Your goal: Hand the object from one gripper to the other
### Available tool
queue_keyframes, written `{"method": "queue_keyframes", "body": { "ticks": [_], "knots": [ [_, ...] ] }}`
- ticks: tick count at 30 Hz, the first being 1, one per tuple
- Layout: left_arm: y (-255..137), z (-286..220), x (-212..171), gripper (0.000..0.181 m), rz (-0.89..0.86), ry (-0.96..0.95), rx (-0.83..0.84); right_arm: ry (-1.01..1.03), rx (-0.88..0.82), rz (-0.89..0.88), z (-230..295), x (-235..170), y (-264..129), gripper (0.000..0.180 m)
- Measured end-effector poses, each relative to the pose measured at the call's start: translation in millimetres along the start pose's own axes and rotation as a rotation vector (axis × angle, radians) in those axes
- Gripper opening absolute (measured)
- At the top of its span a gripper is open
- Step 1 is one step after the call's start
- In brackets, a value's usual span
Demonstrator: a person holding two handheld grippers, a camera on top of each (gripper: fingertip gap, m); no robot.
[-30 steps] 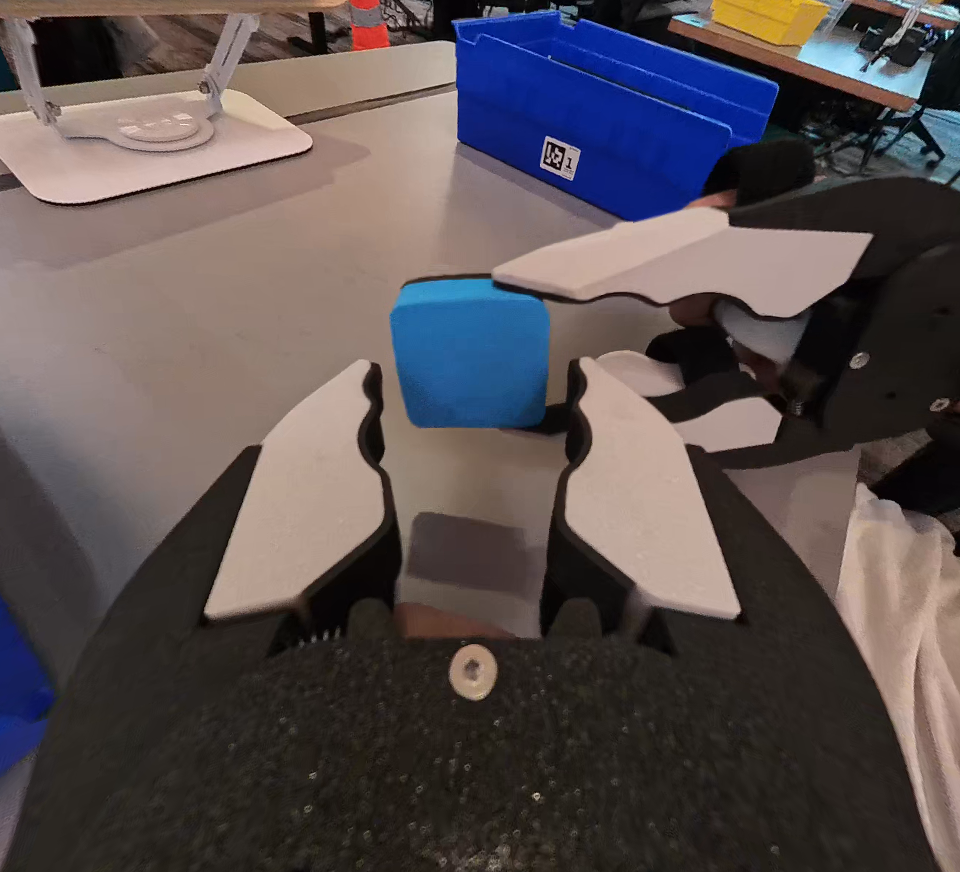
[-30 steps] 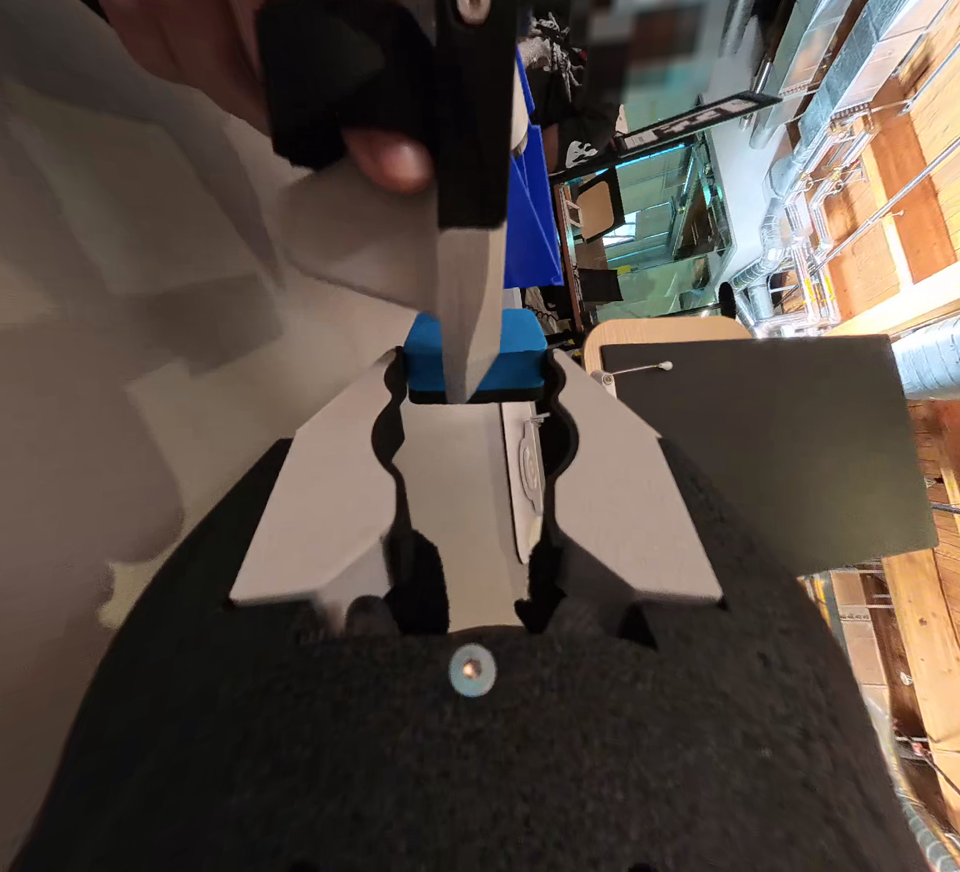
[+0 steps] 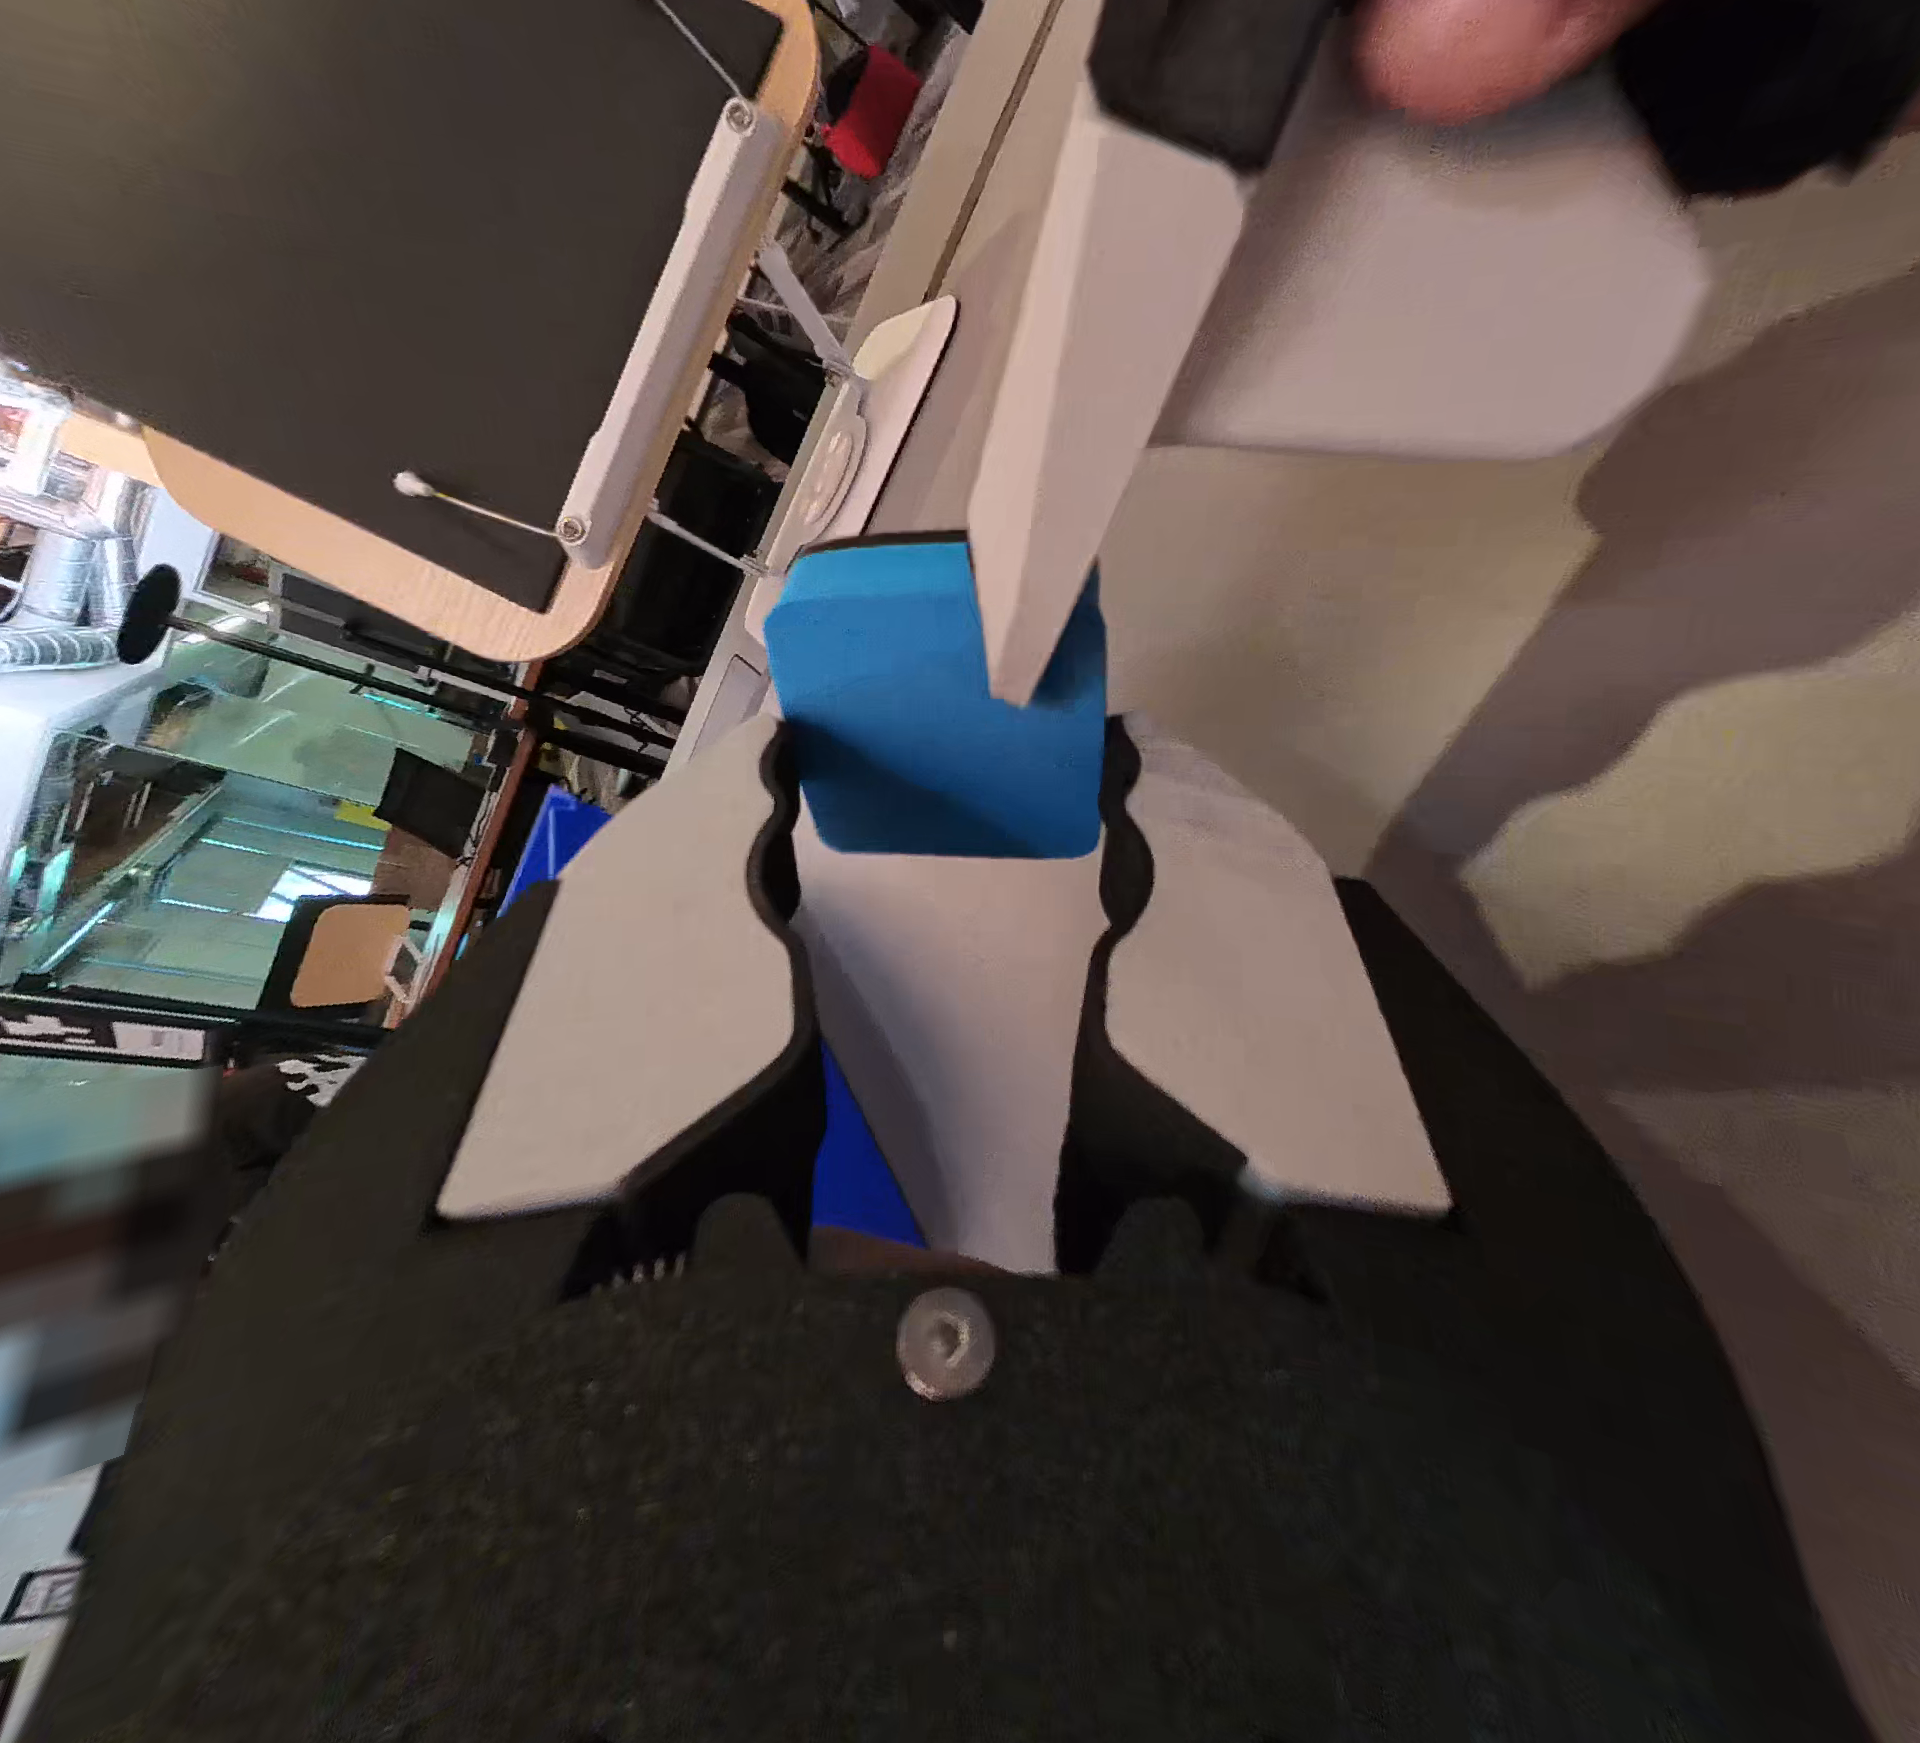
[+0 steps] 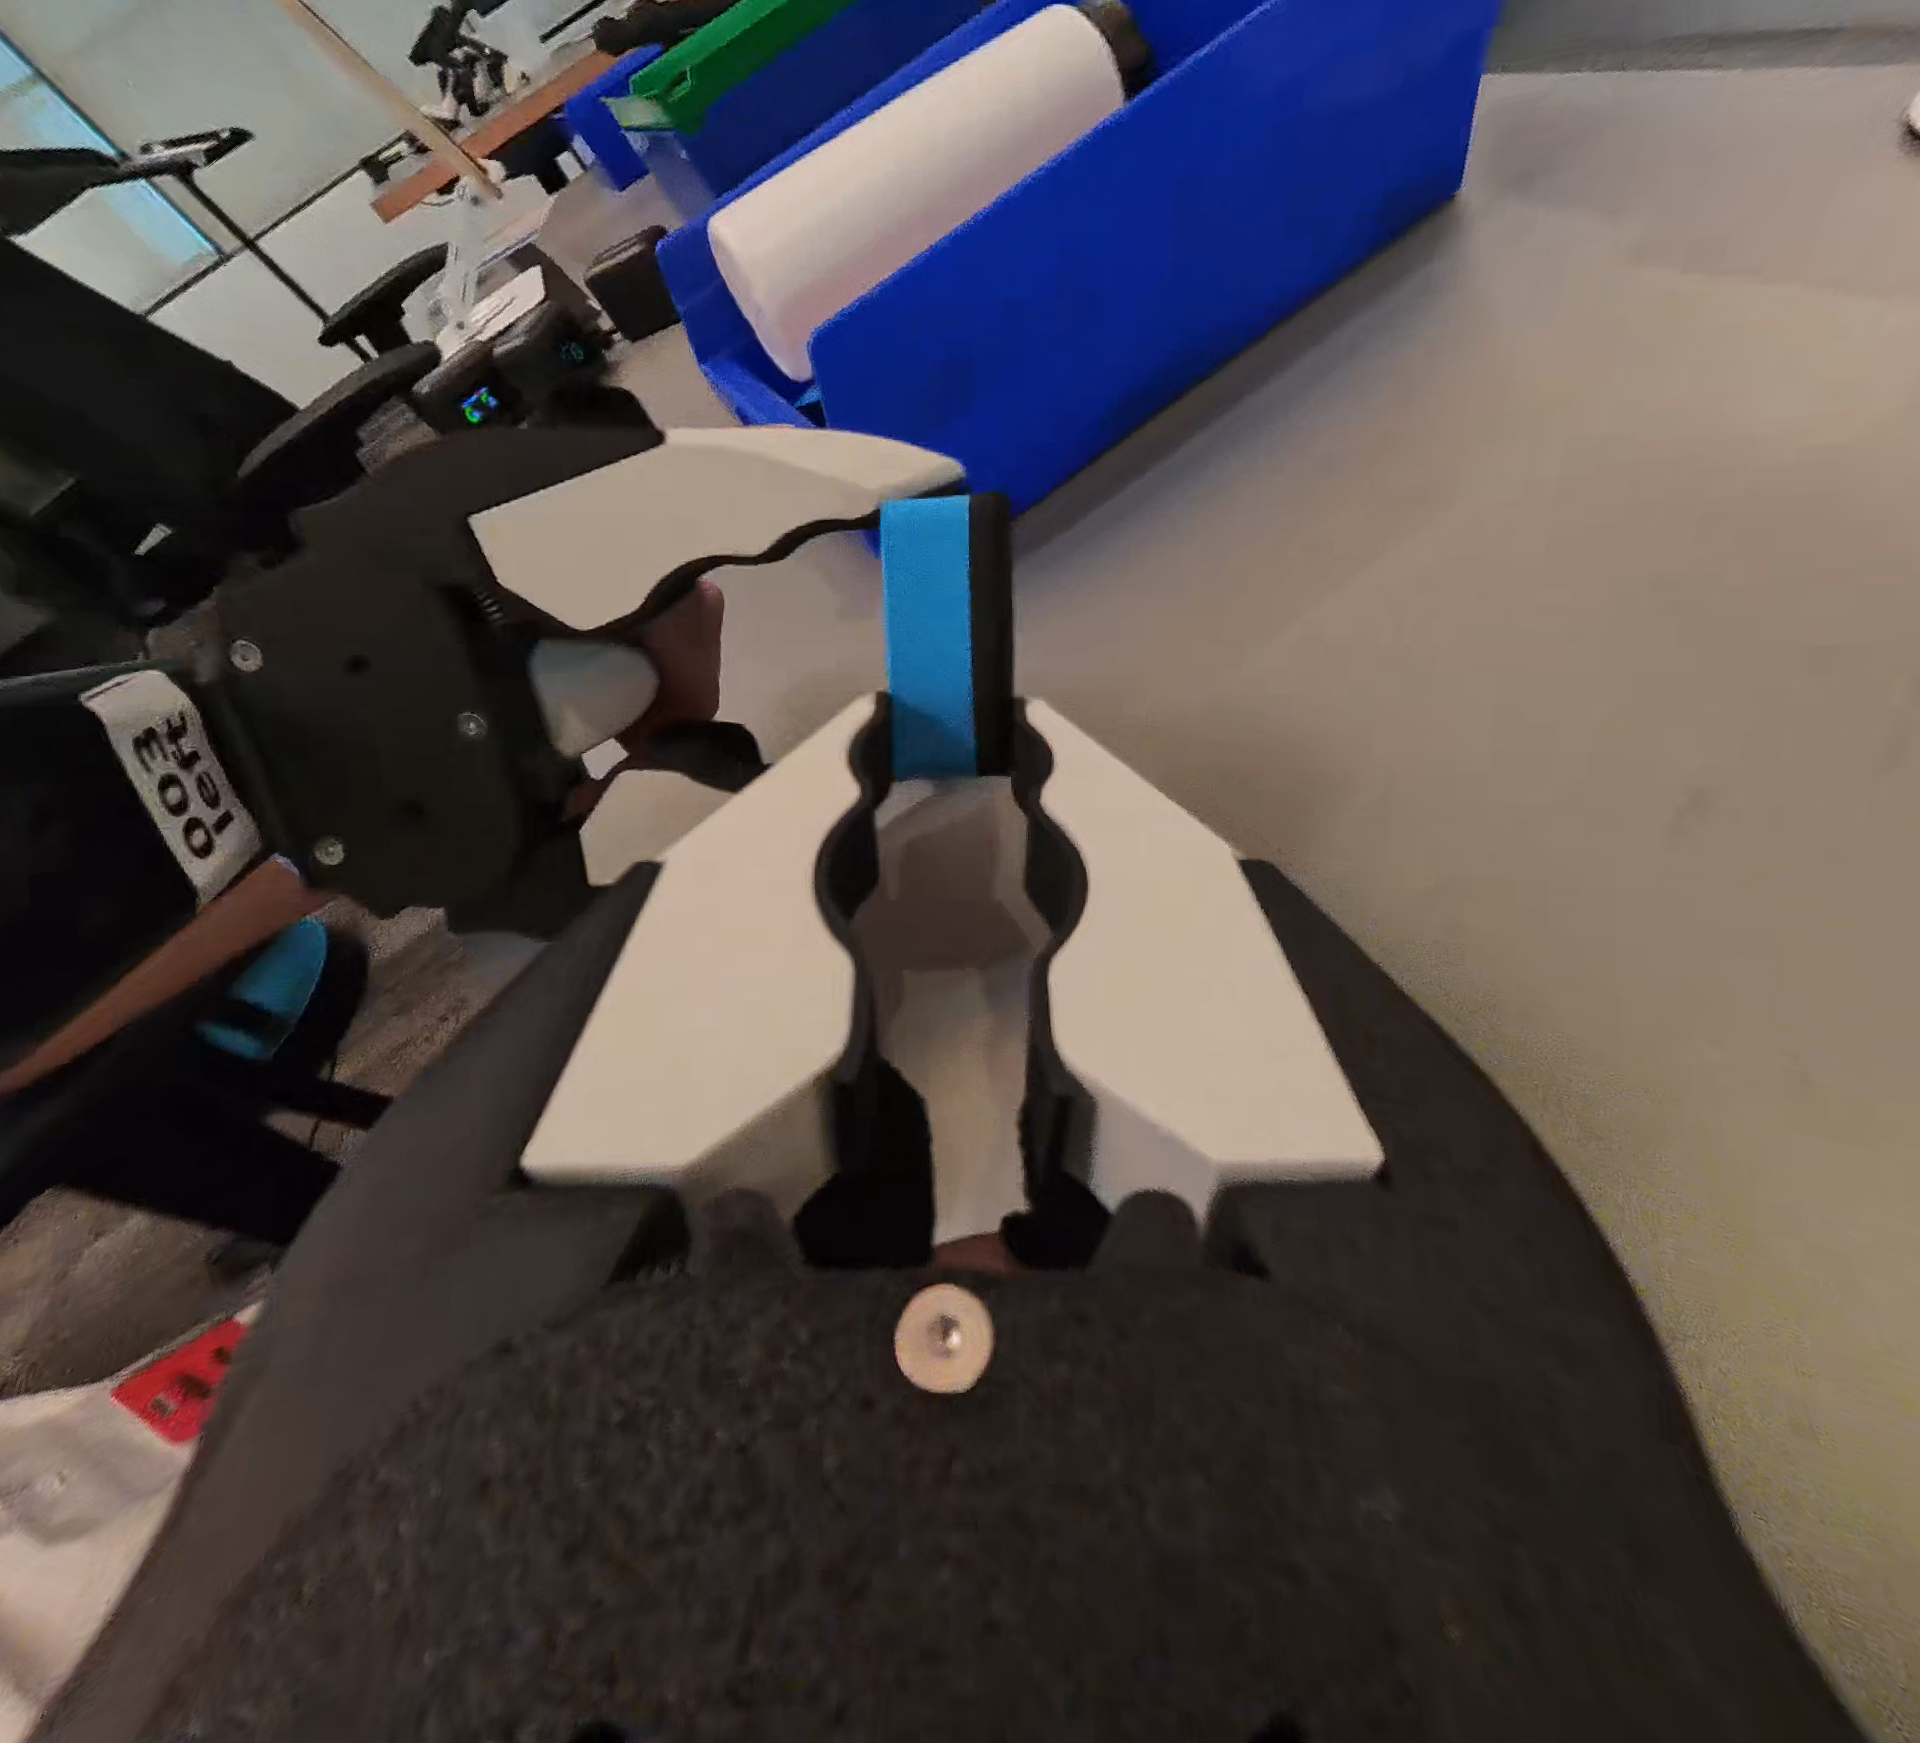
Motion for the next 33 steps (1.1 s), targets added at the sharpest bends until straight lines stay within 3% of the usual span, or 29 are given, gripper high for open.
{"method": "queue_keyframes", "body": {
  "ticks": [5, 9, 14, 19, 21, 25, 27, 33],
  "knots": [
    [0.1, -3.2, 1.0, 0.056, 0.006, -0.038, -0.046, 0.008, 0.017, 0.056, -4.5, 0.0, -3.9, 0.021],
    [-3.0, 6.7, 0.7, 0.052, -0.019, -0.195, -0.116, 0.015, 0.047, 0.045, -16.2, 4.5, -13.4, 0.021],
    [-4.4, 34.6, -5.8, 0.048, -0.040, -0.716, -0.236, 0.032, 0.294, -0.143, -27.7, 19.9, -43.1, 0.021],
    [-7.9, 51.4, -3.6, 0.059, -0.267, -1.342, -0.605, 0.061, 0.521, -0.311, -18.6, 28.8, -53.0, 0.021],
    [-9.4, 55.3, -2.3, 0.056, -0.331, -1.481, -0.657, 0.072, 0.581, -0.305, -10.7, 26.1, -45.2, 0.020],
    [-11.3, 56.2, 0.3, 0.046, -0.343, -1.467, -0.662, 0.058, 0.619, -0.222, 3.2, 20.2, -28.2, 0.021],
    [-12.6, 55.6, -1.1, 0.025, -0.353, -1.436, -0.666, 0.066, 0.620, -0.210, 5.0, 18.5, -24.7, 0.021],
    [-8.0, 53.5, -4.9, 0.022, -0.317, -1.427, -0.703, 0.076, 0.587, -0.184, -2.9, 15.9, -24.8, 0.022]
  ]
}}
Point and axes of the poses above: each gripper's, where its closed fingertips meet, y out along the fingers, x out of its top, z = x × y across the jaws, the point moved 10 cm from there along -y, back along the fingers, and after that the axes turned 14 degrees about x, right-handed, at the moved point
